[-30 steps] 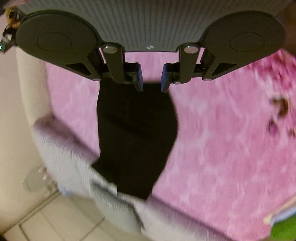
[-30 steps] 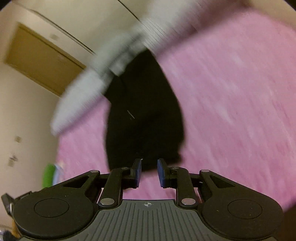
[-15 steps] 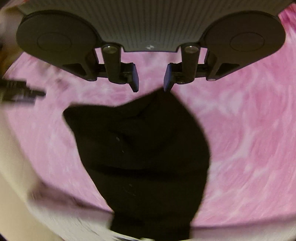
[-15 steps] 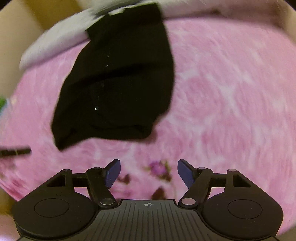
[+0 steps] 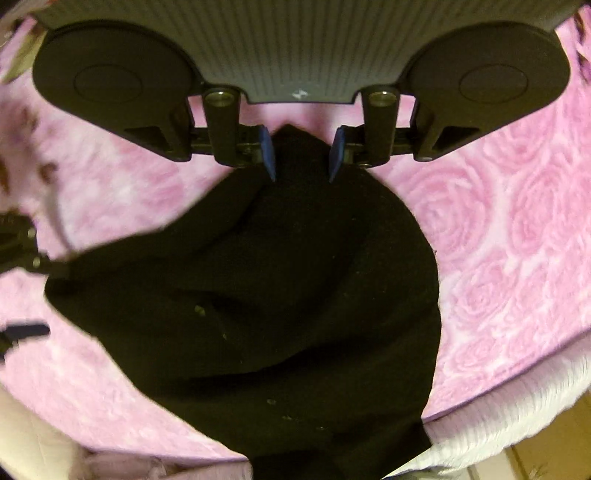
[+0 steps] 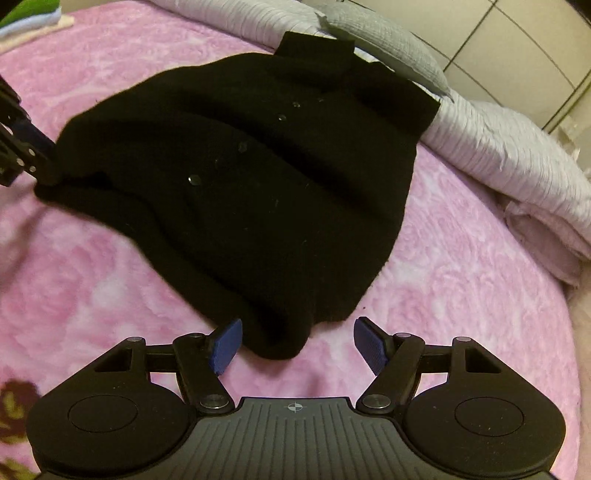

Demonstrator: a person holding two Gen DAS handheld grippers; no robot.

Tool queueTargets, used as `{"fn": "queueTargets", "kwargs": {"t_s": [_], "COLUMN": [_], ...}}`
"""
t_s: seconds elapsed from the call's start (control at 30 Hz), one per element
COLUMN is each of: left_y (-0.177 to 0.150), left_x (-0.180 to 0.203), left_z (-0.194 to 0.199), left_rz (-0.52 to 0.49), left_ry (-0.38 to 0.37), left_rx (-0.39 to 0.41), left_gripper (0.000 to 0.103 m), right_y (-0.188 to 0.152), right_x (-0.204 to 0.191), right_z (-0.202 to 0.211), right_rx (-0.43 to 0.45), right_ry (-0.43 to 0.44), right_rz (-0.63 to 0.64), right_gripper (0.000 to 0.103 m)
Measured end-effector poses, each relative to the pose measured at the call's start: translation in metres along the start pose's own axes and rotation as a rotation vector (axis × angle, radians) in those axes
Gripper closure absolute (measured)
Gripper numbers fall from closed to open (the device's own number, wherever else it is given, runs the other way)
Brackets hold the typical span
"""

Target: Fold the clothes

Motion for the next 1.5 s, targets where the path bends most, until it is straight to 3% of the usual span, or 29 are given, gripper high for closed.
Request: {"fn": "queueTargets", "kwargs": {"t_s": [0.07,0.3,0.37,0.57,0.63,0.7,0.73,0.77,0.83,0.97,1.03,1.2,1.27,1.33,1.43,1.5], "left_y": [-0.001,-0.005,-0.006,-0.008,-0.007,-0.003,-0.001,0.001,0.003,-0.013,-0.029,-0.086,-0.095,-0.096,-0.095,-0.097], "left_x": [0.004,0.016,0.022,0.032,0.03,0.025,0.02,0.016,0.008,0.005,0.021,0.065,0.075,0.067,0.041,0.014], "left_z": [-0.003,-0.007,-0.011,-0.012,-0.016,-0.02,-0.017,-0.015,-0.001,0.065,0.081,0.058,0.056,0.065,0.08,0.086], "left_rz": [-0.045,-0.187,-0.247,-0.432,-0.455,-0.449,-0.447,-0.445,-0.459,-0.542,-0.592,-0.631,-0.642,-0.542,-0.255,0.03], "left_ry": [0.019,0.081,0.105,0.149,0.146,0.137,0.134,0.132,0.136,0.121,0.094,0.036,0.065,0.013,-0.113,-0.179], "left_rx": [-0.001,0.007,0.014,0.036,0.05,0.055,0.055,0.056,0.066,0.105,0.085,-0.008,-0.005,-0.019,-0.047,-0.044], "left_gripper": [0.074,0.068,0.067,0.067,0.072,0.094,0.094,0.095,0.097,0.098,0.099,0.096,0.091,0.089,0.087,0.086], "right_y": [-0.003,-0.005,-0.006,-0.013,-0.015,-0.014,-0.014,-0.017,-0.027,-0.047,-0.057,-0.082,-0.092,-0.102,-0.11,-0.114], "right_x": [-0.006,-0.014,-0.016,-0.025,-0.027,-0.026,-0.025,-0.025,-0.026,-0.028,-0.029,-0.032,-0.032,-0.033,-0.006,0.015], "right_z": [-0.01,-0.026,-0.027,-0.023,-0.022,-0.024,-0.025,-0.022,-0.013,0.006,0.015,0.039,0.048,0.057,0.054,0.05], "right_rx": [0.002,0.009,0.007,0.027,0.034,0.026,0.022,0.009,-0.021,-0.082,-0.112,-0.187,-0.217,-0.248,-0.255,-0.254], "right_ry": [-0.021,-0.045,-0.037,-0.054,-0.06,-0.042,-0.032,-0.026,-0.019,-0.005,0.002,0.02,0.027,0.034,0.12,0.181], "right_rz": [0.048,0.121,0.131,0.225,0.257,0.258,0.257,0.255,0.25,0.241,0.236,0.224,0.219,0.214,-0.095,-0.319], "right_gripper": [0.037,0.038,0.049,0.049,0.049,0.051,0.082,0.093,0.098,0.099,0.099,0.098,0.098,0.098,0.098,0.09]}}
Point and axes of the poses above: each gripper's, at about its wrist camera, not at the fingertips, and z roughly against the way its jaws point, x to its right, y to its top, the point moved 3 cm from there along -z, roughly the way its jaws point, and after that the axes turned 11 degrees about -z, right-handed, at the moved point
